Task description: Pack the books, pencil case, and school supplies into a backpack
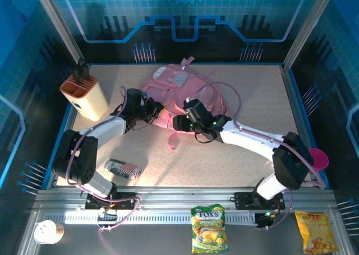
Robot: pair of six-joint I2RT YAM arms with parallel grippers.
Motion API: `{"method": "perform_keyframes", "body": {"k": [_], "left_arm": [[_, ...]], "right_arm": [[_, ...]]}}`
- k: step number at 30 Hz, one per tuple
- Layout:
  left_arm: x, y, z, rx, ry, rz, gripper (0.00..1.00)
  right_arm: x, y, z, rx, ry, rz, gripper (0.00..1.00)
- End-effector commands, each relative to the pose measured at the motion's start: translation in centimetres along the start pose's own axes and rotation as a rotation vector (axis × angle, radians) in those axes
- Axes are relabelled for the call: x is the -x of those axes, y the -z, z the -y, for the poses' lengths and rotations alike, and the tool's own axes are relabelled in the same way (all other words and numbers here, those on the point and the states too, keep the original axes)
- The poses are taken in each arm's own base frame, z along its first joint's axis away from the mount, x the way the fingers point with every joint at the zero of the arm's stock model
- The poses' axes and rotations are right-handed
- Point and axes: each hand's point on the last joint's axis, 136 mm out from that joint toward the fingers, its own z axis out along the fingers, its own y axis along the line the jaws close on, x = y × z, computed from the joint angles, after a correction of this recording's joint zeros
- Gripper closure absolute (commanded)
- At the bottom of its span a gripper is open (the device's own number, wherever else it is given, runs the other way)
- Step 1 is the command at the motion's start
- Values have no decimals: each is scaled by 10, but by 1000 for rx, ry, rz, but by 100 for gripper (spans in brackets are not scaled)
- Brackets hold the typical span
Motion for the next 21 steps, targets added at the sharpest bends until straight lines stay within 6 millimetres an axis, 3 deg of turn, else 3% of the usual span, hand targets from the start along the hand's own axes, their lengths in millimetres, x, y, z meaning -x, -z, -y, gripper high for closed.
{"method": "perform_keyframes", "body": {"k": [1, 8, 21], "left_arm": [[-5, 12, 44, -98, -16, -10, 100], [-9, 7, 46, -108, -11, -29, 100], [-14, 1, 48, -118, -39, -75, 100]], "right_arm": [[19, -5, -16, -17, -64, 70, 48], [18, -32, -22, -64, -93, 55, 60], [18, -60, -22, -118, -86, 43, 73]]}}
